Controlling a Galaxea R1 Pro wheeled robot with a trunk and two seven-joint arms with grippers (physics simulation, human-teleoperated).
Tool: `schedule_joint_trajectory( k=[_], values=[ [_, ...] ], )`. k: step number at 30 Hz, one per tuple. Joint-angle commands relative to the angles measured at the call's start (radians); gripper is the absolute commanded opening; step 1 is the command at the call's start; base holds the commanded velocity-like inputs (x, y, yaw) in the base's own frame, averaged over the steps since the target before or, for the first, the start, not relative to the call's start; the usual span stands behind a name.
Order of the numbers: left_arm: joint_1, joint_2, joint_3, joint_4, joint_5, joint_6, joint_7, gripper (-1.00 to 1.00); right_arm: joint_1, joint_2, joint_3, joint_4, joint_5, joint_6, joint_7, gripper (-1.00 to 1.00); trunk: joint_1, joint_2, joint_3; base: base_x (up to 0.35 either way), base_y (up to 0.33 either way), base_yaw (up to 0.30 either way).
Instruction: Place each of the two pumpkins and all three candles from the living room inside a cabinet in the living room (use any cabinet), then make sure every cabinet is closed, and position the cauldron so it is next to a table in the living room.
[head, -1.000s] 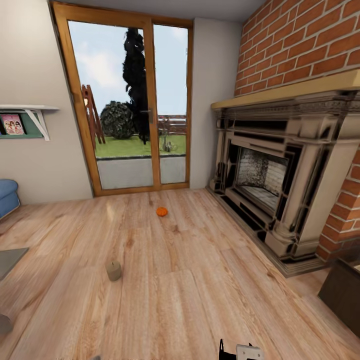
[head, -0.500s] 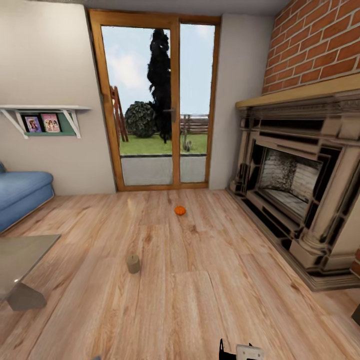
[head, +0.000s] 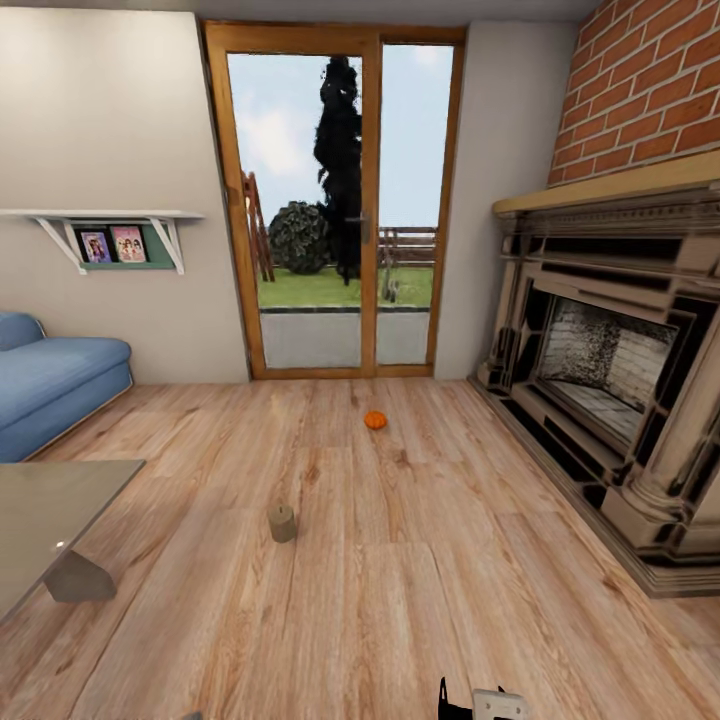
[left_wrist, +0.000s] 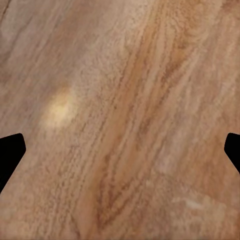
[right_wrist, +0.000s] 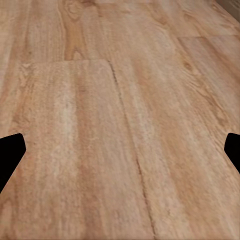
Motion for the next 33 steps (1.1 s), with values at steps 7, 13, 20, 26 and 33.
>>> schedule_joint_trajectory(
  k=[7,13,20,26,33],
  values=[
    [0.000,0.000,-0.009,0.000,0.007,-0.002,0.004,1.00,-0.001,-0.001,0.008,0.000,-0.004,-0.001,-0.008,1.00,-0.019,0.035,0.015,0.000,0.000,0.001],
    [0.000,-0.001,-0.009,0.000,0.005,-0.002,0.004,1.00,-0.001,-0.001,0.008,0.000,-0.003,-0.001,-0.008,1.00,-0.027,0.049,0.021,0.000,0.000,0.135],
    [0.000,-0.001,-0.009,0.000,0.005,-0.003,0.004,1.00,-0.001,-0.001,0.008,0.000,-0.002,-0.012,-0.008,1.00,-0.027,0.049,0.021,0.000,0.000,0.264],
    [0.000,-0.007,-0.009,0.000,0.003,-0.017,0.004,1.00,-0.001,-0.001,0.007,0.000,0.005,-0.018,-0.008,1.00,-0.027,0.049,0.021,0.139,0.000,0.157],
    [0.000,-0.011,-0.009,0.001,0.002,-0.033,0.004,1.00,-0.001,-0.007,0.007,0.001,0.031,-0.019,-0.008,1.00,-0.027,0.049,0.021,0.312,0.000,0.014]
  ],
)
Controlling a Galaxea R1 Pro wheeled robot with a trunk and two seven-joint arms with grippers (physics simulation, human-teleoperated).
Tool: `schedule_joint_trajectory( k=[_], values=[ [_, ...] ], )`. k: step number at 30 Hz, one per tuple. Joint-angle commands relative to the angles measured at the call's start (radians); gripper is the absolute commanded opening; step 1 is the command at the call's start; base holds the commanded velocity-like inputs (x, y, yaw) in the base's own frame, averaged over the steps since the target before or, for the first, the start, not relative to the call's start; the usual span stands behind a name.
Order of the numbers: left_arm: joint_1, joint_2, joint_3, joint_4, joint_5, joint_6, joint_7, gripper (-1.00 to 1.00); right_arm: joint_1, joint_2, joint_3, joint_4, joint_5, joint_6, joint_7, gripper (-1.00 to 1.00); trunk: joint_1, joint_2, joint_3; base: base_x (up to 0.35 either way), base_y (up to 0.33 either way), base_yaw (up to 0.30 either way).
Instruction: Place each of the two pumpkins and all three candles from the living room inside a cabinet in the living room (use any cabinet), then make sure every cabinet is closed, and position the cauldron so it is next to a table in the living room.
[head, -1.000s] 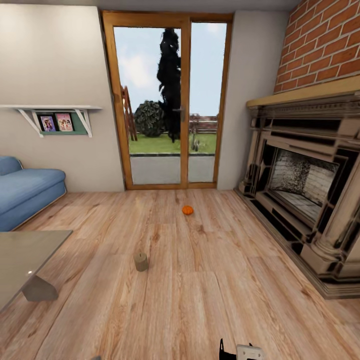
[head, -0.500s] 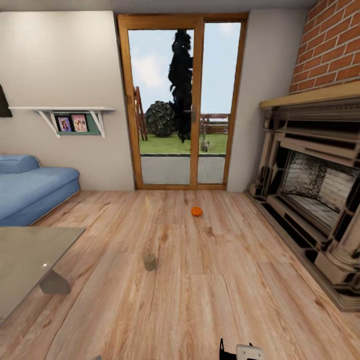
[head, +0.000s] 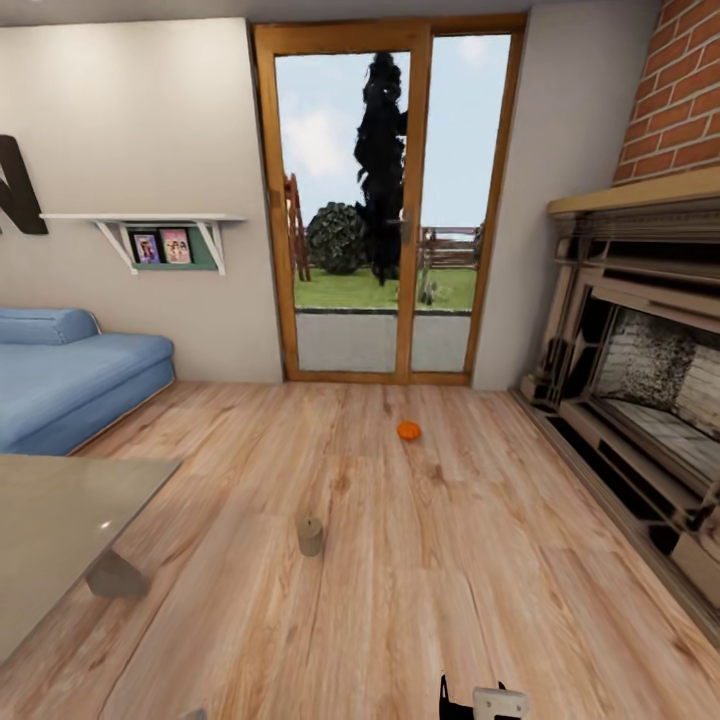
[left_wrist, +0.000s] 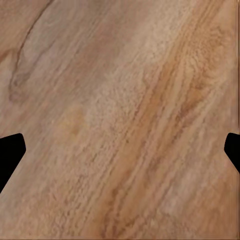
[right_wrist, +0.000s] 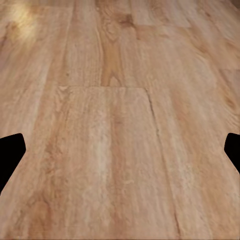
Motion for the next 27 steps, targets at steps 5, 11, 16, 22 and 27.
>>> schedule_joint_trajectory(
  k=[5,11,16,22,27],
  values=[
    [0.000,0.000,-0.009,0.000,0.006,-0.003,0.005,1.00,-0.001,0.001,0.008,0.000,0.001,-0.006,-0.008,1.00,0.000,0.000,-0.001,0.328,0.000,0.001],
    [0.000,0.001,-0.012,-0.001,0.004,-0.002,0.005,1.00,-0.001,0.000,0.007,0.001,0.000,-0.077,-0.008,1.00,0.000,0.000,-0.001,0.329,0.000,0.000],
    [0.000,0.004,-0.014,-0.027,0.003,0.010,0.005,1.00,-0.001,-0.012,0.004,-0.007,0.001,-0.085,-0.008,1.00,0.000,0.000,-0.001,0.330,0.000,0.000],
    [0.000,0.002,-0.016,-0.169,-0.004,0.089,0.007,1.00,-0.011,-0.027,0.003,-0.044,0.001,-0.079,-0.011,1.00,0.000,0.000,-0.001,0.331,0.000,0.000],
    [0.000,0.000,-0.016,-0.339,-0.020,0.331,0.013,1.00,-0.057,-0.043,0.001,-0.121,0.000,-0.053,-0.015,1.00,0.000,0.000,-0.001,0.332,0.000,0.000]
  ],
)
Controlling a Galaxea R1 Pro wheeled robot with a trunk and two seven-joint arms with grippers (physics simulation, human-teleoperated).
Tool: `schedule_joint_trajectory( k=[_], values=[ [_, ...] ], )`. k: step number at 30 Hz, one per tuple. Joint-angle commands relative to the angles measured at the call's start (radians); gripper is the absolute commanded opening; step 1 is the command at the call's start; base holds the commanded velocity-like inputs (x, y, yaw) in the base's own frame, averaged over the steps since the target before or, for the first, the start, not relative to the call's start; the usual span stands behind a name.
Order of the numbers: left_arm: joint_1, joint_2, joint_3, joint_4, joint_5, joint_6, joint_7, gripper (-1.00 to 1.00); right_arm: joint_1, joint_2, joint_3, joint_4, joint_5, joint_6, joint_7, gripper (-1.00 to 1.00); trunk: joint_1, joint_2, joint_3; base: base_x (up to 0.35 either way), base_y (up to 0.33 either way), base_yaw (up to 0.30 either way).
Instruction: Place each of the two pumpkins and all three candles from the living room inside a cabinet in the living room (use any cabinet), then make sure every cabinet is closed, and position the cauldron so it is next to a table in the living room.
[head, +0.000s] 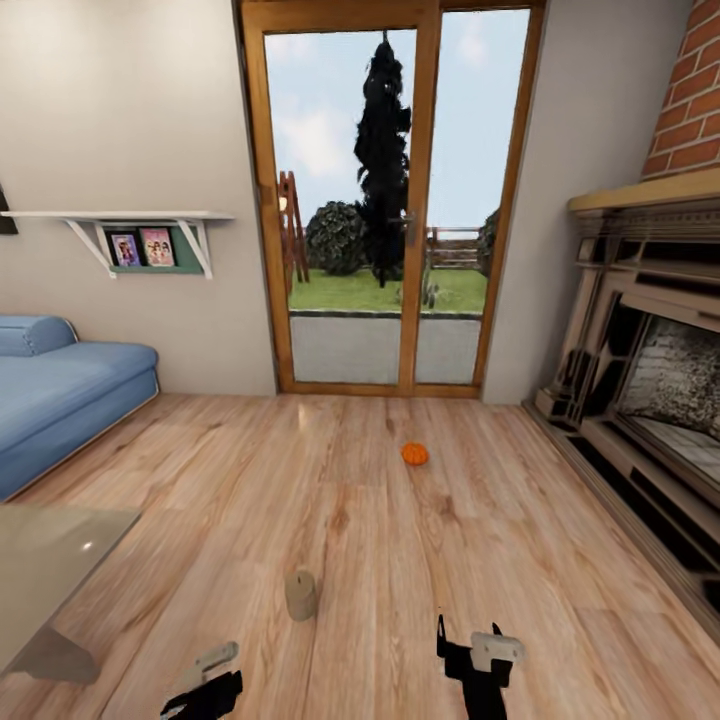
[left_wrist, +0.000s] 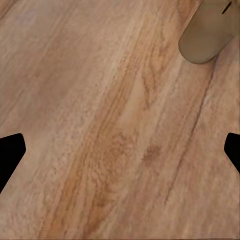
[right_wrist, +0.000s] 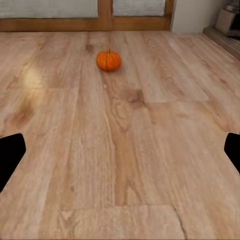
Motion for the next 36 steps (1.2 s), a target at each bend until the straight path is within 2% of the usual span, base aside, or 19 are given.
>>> schedule_joint_trajectory(
  k=[1,2,3,5,7,9,10,13,15,16,17,18,21,22,23,25,26,31,36],
  values=[
    [0.000,0.001,-0.008,-0.050,0.004,0.089,0.010,1.00,-0.011,-0.002,0.007,-0.012,-0.006,0.006,-0.009,1.00,0.000,0.000,-0.001,0.332,0.000,0.000],
    [0.001,0.001,-0.008,-0.071,0.004,0.128,0.011,1.00,-0.020,-0.003,0.007,-0.024,-0.006,0.017,-0.009,1.00,0.000,0.000,-0.001,0.333,0.000,0.000],
    [0.001,0.001,-0.008,-0.111,0.003,0.194,0.013,1.00,-0.039,-0.007,0.005,-0.051,-0.008,0.041,-0.010,1.00,0.000,0.000,-0.001,0.333,0.000,0.000],
    [0.000,0.001,-0.008,-0.143,0.002,0.246,0.014,1.00,-0.060,-0.012,0.002,-0.084,-0.009,0.072,-0.011,1.00,0.000,0.000,-0.001,0.333,0.000,0.000],
    [-0.012,0.000,-0.007,-0.181,0.002,0.309,0.017,1.00,-0.095,-0.036,-0.017,-0.166,-0.014,0.150,-0.010,1.00,0.000,0.000,-0.001,0.332,0.000,0.000],
    [-0.029,-0.002,-0.007,-0.191,0.003,0.332,0.018,1.00,-0.106,-0.051,-0.039,-0.218,-0.018,0.197,-0.009,1.00,0.000,0.000,-0.001,0.332,0.000,0.000],
    [-0.049,-0.004,-0.007,-0.196,0.004,0.355,0.018,1.00,-0.114,-0.063,-0.071,-0.276,-0.025,0.249,-0.007,1.00,0.000,0.000,-0.001,0.332,0.000,0.000],
    [-0.084,-0.008,-0.007,-0.198,0.006,0.407,0.019,1.00,-0.121,-0.076,-0.149,-0.396,-0.036,0.359,-0.004,1.00,0.000,0.000,-0.001,0.332,0.000,0.000],
    [-0.111,-0.009,-0.007,-0.192,0.006,0.448,0.019,1.00,-0.124,-0.082,-0.230,-0.504,-0.046,0.471,0.004,1.00,0.000,0.000,-0.001,0.333,0.000,0.000],
    [-0.132,-0.008,-0.007,-0.184,0.006,0.464,0.019,1.00,-0.125,-0.082,-0.286,-0.579,-0.062,0.554,0.019,1.00,0.000,0.000,-0.001,0.333,0.000,0.000],
    [-0.147,-0.008,-0.007,-0.176,0.006,0.471,0.020,1.00,-0.126,-0.082,-0.315,-0.628,-0.077,0.608,0.032,1.00,0.000,0.000,-0.001,0.333,0.000,0.000],
    [-0.178,-0.011,-0.007,-0.149,0.004,0.486,0.021,1.00,-0.126,-0.082,-0.348,-0.722,-0.112,0.701,0.051,1.00,0.000,0.000,-0.001,0.333,0.000,0.000],
    [-0.207,-0.018,-0.007,-0.122,0.003,0.529,0.020,1.00,-0.126,-0.082,-0.362,-0.805,-0.146,0.759,0.059,1.00,0.000,0.000,-0.001,0.333,0.000,0.000],
    [-0.224,-0.026,-0.007,-0.112,0.001,0.579,0.019,1.00,-0.125,-0.084,-0.366,-0.862,-0.163,0.779,0.062,1.00,0.000,0.000,-0.001,0.333,0.000,0.000],
    [-0.242,-0.032,-0.007,-0.105,-0.002,0.640,0.019,1.00,-0.102,-0.087,-0.367,-0.973,-0.175,0.795,0.067,1.00,0.000,0.000,-0.001,0.333,0.000,0.000],
    [-0.255,-0.034,-0.007,-0.102,-0.015,0.661,0.021,1.00,-0.074,-0.087,-0.365,-1.018,-0.178,0.798,0.068,1.00,0.000,0.000,-0.001,0.333,0.000,0.000],
    [-0.262,-0.036,-0.007,-0.101,-0.041,0.673,0.021,1.00,-0.005,-0.087,-0.351,-1.122,-0.179,0.801,0.069,1.00,0.000,0.000,-0.001,0.333,0.000,0.000],
    [-0.264,-0.037,-0.008,-0.101,-0.053,0.669,0.021,1.00,0.078,-0.090,-0.346,-1.236,-0.180,0.804,0.069,1.00,0.000,0.000,-0.001,0.154,0.000,0.000],
    [-0.264,-0.038,-0.010,-0.101,-0.054,0.668,0.020,1.00,0.099,-0.101,-0.345,-1.264,-0.180,0.804,0.069,1.00,0.000,0.000,-0.001,0.205,0.000,0.000]
  ],
)
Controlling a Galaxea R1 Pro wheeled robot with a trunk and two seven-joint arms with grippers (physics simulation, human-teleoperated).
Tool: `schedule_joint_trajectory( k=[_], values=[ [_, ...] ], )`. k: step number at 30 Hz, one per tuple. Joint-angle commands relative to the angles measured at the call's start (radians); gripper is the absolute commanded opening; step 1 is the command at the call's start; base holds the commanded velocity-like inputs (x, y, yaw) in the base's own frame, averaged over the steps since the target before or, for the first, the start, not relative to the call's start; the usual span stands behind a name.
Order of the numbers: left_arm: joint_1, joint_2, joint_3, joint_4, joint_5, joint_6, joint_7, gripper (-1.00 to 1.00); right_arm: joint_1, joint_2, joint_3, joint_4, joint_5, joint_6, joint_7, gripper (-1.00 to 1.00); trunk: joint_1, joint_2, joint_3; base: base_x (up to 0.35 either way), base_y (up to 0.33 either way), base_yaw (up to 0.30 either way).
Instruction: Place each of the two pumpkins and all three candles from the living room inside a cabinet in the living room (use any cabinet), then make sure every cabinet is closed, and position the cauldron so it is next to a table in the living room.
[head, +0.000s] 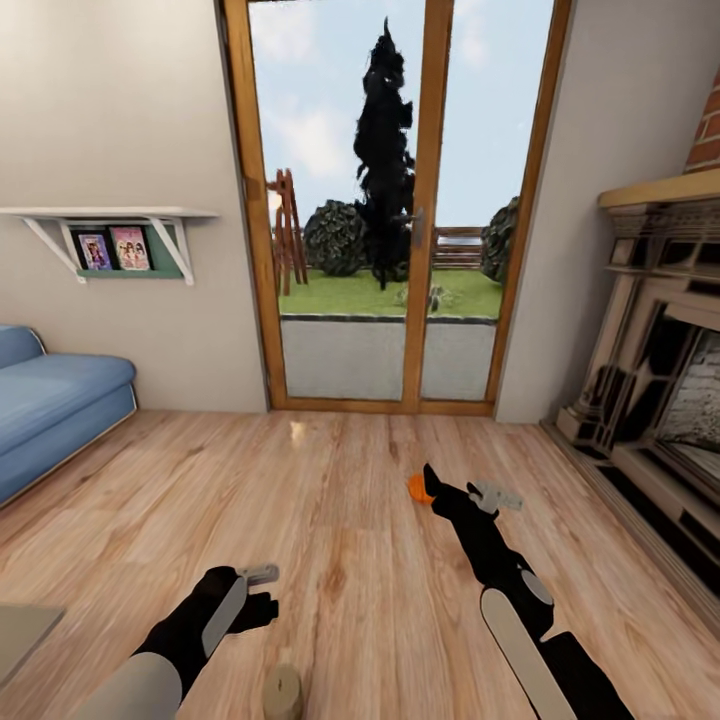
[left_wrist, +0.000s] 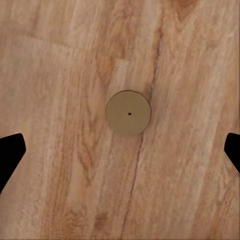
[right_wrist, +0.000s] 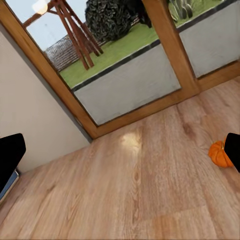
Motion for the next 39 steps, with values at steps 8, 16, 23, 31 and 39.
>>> schedule_joint_trajectory(
  k=[8,16,23,31,39],
  values=[
    [0.000,0.000,0.003,-0.001,0.014,0.001,0.009,1.00,0.004,-0.004,0.003,-0.012,-0.005,0.003,-0.008,1.00,0.004,-0.007,-0.004,0.117,0.000,0.000],
    [0.000,-0.013,-0.003,0.046,0.013,0.000,0.004,1.00,0.004,-0.004,0.003,-0.012,-0.005,0.002,-0.008,1.00,0.035,-0.063,-0.029,0.002,0.000,0.000],
    [0.000,-0.027,-0.004,0.071,0.011,-0.003,0.004,1.00,0.004,-0.004,0.004,-0.012,-0.005,0.002,-0.008,1.00,0.062,-0.112,-0.050,0.000,0.000,-0.060],
    [0.000,-0.027,-0.007,0.073,0.010,-0.143,0.005,1.00,0.013,-0.005,0.008,-0.012,-0.004,0.001,-0.007,1.00,0.092,-0.168,-0.071,0.000,0.000,-0.130],
    [0.000,-0.019,-0.012,0.072,0.001,-0.164,0.010,1.00,0.016,-0.011,0.050,-0.011,0.005,-0.003,-0.006,1.00,0.123,-0.224,-0.095,0.000,0.000,-0.007]
  ],
)
